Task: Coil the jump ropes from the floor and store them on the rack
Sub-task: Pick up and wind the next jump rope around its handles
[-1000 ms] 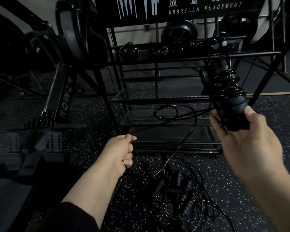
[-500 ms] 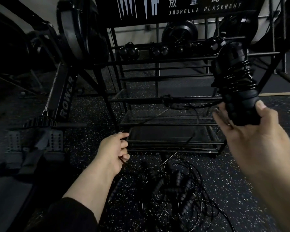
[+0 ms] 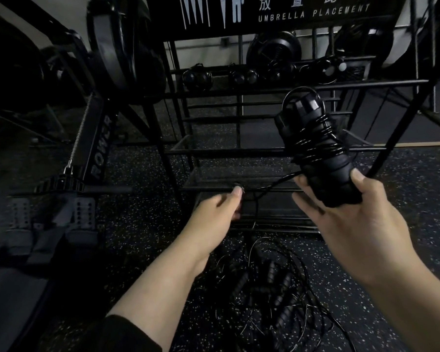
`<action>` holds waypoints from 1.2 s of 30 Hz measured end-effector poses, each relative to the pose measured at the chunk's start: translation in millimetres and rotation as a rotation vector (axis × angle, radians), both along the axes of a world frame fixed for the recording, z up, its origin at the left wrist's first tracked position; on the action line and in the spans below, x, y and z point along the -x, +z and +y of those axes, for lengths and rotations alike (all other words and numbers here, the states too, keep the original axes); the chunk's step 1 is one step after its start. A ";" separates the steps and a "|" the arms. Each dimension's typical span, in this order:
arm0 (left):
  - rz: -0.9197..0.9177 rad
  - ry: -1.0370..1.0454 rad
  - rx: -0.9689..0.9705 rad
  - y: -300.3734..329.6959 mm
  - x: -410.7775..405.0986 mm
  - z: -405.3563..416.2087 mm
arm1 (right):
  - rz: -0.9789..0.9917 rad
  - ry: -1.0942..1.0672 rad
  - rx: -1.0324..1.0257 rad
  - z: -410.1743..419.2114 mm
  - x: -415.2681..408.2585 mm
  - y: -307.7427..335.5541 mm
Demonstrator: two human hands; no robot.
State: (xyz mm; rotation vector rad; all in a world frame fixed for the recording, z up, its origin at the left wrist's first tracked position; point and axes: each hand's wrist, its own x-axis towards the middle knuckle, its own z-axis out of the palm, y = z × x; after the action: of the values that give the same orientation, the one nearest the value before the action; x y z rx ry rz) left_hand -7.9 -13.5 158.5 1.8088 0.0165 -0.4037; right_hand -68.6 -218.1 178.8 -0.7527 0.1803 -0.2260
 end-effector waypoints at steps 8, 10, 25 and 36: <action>0.073 0.148 0.197 -9.8 -2.9 -4.4 | -0.026 0.064 0.080 6.4 0.5 -6.6; 0.074 0.147 0.183 -9.6 -4.1 -2.0 | -0.039 0.073 0.076 5.6 1.0 -7.7; -0.197 0.180 0.083 -4.5 -1.2 -8.8 | -0.007 0.065 0.079 1.0 0.8 -6.6; -0.336 0.139 -0.040 -2.6 2.2 -11.8 | 0.024 -0.022 0.040 0.1 -1.5 -3.9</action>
State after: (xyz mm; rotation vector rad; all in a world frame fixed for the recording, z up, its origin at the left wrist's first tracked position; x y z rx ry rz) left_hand -10.2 -25.3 155.9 1.8820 -0.0837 0.0013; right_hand -67.2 -218.0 174.9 -0.7936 0.2075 -0.2420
